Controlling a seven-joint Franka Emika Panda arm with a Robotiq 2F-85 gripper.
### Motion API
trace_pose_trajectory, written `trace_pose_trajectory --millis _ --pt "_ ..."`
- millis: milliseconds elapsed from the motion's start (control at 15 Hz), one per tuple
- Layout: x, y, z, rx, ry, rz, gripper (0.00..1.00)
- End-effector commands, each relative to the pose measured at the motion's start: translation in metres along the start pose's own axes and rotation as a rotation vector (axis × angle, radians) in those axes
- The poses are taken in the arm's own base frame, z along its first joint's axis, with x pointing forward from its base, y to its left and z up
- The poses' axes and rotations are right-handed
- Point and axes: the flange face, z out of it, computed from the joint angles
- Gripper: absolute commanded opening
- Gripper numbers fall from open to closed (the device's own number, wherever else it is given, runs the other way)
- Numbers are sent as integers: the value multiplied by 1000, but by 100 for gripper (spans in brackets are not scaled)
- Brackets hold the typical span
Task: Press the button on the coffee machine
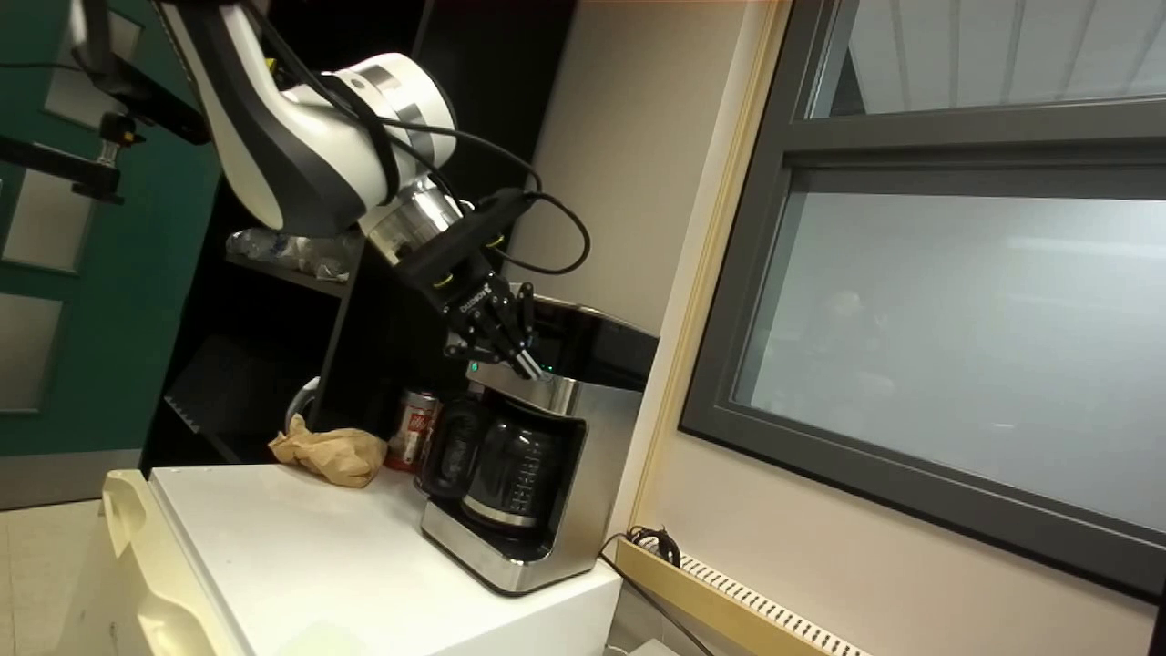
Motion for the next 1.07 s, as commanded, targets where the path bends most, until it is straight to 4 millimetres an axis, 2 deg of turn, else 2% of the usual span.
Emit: trace_pose_trajectory --millis 0,400,1000 --pt "15 9 8 -12 20 -14 2" --pt "26 17 13 -33 30 -15 2" --pt "28 17 15 -17 28 -7 2"
